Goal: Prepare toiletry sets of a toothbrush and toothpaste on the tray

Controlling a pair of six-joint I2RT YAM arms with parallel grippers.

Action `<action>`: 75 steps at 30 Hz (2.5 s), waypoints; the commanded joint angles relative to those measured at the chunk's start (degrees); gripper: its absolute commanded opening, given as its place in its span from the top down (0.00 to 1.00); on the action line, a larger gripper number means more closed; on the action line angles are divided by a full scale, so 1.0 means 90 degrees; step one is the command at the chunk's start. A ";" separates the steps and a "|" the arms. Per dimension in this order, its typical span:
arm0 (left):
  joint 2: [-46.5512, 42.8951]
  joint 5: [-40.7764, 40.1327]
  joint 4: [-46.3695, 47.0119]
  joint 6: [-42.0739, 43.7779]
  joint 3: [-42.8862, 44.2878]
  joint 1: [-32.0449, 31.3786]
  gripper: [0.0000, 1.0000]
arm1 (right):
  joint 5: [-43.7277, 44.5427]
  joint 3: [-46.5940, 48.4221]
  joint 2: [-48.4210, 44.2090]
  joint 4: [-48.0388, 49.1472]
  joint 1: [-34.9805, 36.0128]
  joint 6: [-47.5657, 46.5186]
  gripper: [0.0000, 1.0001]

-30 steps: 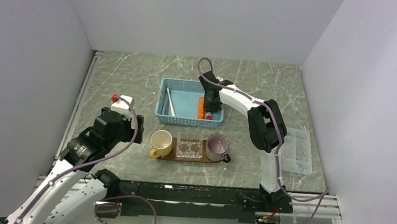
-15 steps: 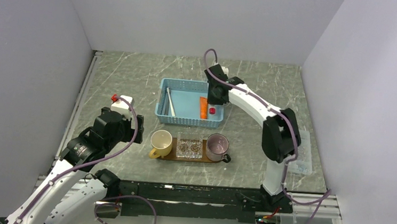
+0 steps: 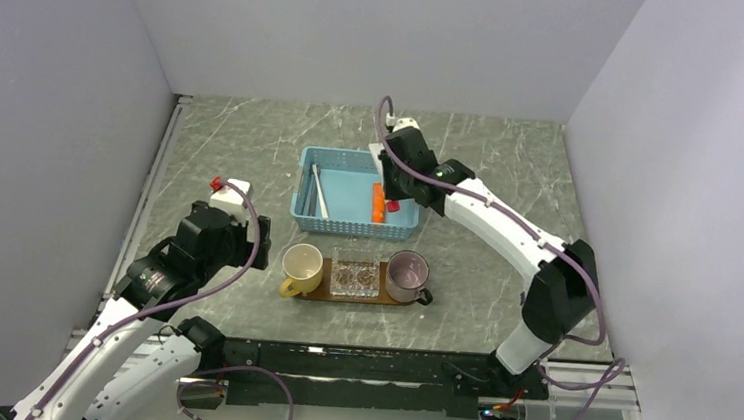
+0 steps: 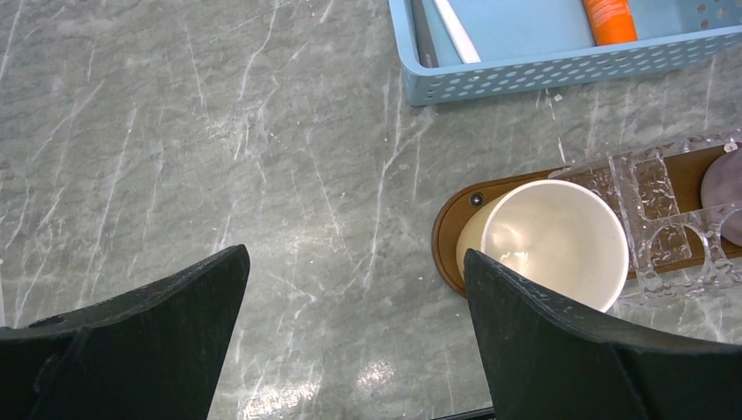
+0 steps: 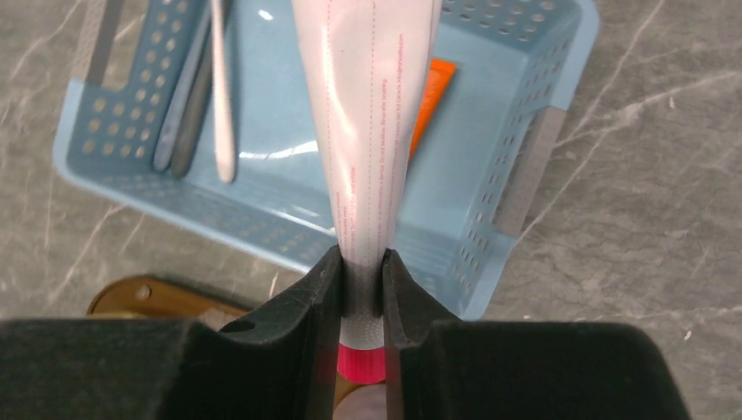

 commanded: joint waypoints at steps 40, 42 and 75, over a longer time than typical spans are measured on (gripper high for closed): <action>0.1908 0.6616 -0.0084 -0.1456 0.2949 0.0031 0.01 | -0.0638 -0.2307 -0.4481 0.0444 0.3232 -0.1998 0.88; 0.2005 0.6837 0.0004 -0.1557 0.2918 0.0037 0.01 | -0.0600 -0.2248 -0.4465 0.0439 0.3379 -0.2016 0.88; 0.2369 0.7253 -0.0619 -0.1225 0.2870 0.0051 0.48 | 0.0871 -0.1519 -0.3668 0.0497 0.4792 -0.2636 0.87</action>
